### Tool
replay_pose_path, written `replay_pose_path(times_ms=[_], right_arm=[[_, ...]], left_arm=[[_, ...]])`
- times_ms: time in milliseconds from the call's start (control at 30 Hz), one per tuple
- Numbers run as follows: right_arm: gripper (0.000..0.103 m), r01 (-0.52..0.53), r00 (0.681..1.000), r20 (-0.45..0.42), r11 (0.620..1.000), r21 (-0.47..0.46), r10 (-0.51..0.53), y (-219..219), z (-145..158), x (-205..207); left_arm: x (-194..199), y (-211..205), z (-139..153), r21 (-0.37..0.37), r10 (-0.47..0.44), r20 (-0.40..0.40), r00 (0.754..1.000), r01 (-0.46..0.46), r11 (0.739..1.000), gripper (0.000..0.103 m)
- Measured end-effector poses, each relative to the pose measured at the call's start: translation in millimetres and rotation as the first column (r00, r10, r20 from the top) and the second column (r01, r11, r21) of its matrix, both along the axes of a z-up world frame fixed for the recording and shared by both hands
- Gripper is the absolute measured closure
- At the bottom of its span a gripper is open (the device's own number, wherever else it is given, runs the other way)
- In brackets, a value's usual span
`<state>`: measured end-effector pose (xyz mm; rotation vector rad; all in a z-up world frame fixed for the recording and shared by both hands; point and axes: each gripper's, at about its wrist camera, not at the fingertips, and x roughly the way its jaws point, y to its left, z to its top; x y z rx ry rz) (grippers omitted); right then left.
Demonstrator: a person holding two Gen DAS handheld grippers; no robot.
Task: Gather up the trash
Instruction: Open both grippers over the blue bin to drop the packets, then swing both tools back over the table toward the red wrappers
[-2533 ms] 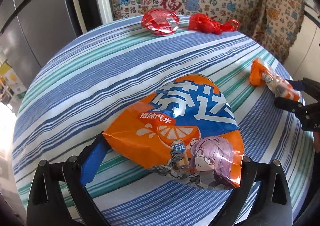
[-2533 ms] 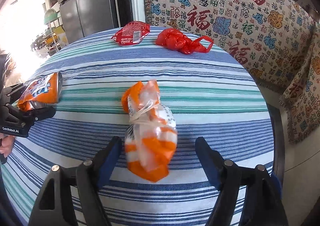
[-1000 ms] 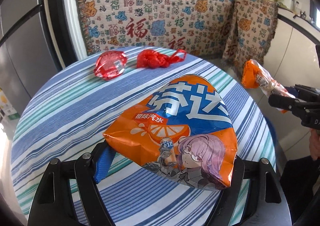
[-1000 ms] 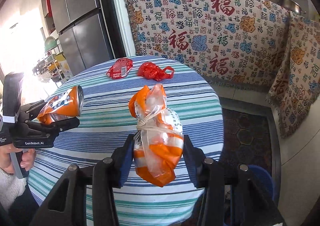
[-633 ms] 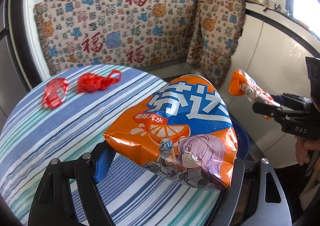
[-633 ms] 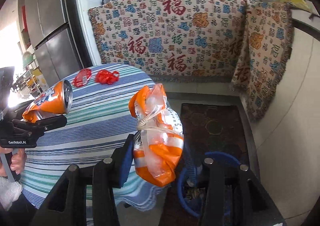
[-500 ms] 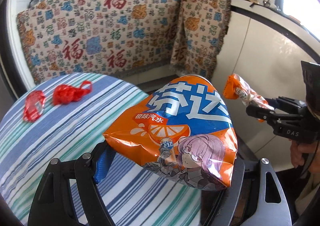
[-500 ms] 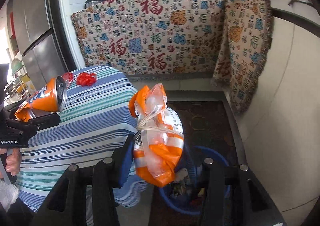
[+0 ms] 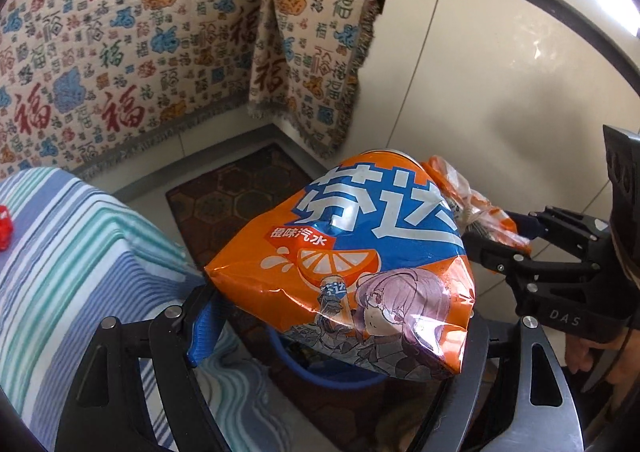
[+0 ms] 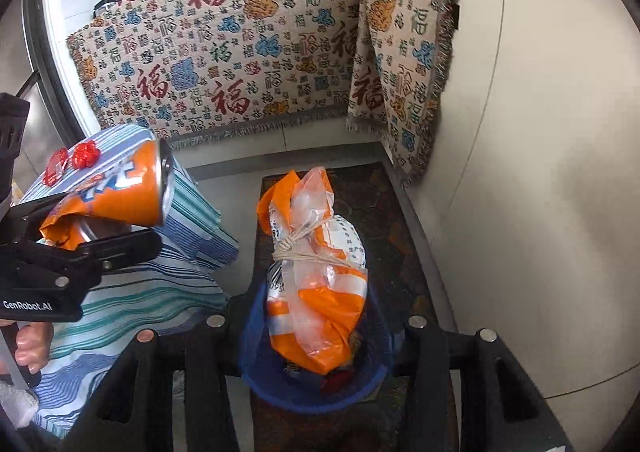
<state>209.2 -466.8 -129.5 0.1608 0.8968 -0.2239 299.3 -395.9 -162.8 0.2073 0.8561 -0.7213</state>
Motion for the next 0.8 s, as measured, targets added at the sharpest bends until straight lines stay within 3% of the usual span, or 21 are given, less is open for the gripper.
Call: replay_pose_path(times_ms=[133, 233, 433, 633, 800], right_arm=[[0.054, 0.004, 1.0, -0.017, 1.0, -0.003, -0.004, -11, -12, -1], [0.041, 0.005, 1.0, -0.021, 1.0, -0.014, -0.006, -16, -19, -3], [0.04, 0.002, 1.0, -0.023, 1.0, -0.031, -0.002, -22, -20, -9], [0.04, -0.024, 0.999, 0.027, 0.998, -0.06, 0.026, -9, 0, -8], [0.04, -0.077, 0.994, 0.069, 0.994, -0.081, 0.082, 21, 19, 2]], left_arm=[[7, -28, -15, 0.001, -0.028, -0.035, 0.999, 0.028, 1.0, 0.017], [15, -38, -21, -0.027, -0.039, -0.054, 0.998, 0.037, 0.999, 0.007], [21, -45, -26, -0.037, -0.043, -0.067, 0.997, 0.04, 0.999, 0.007], [14, -16, -11, -0.045, -0.007, -0.047, 0.999, 0.005, 0.999, 0.007], [-10, 50, 19, -0.053, 0.063, -0.006, 0.998, -0.063, 0.997, 0.007]])
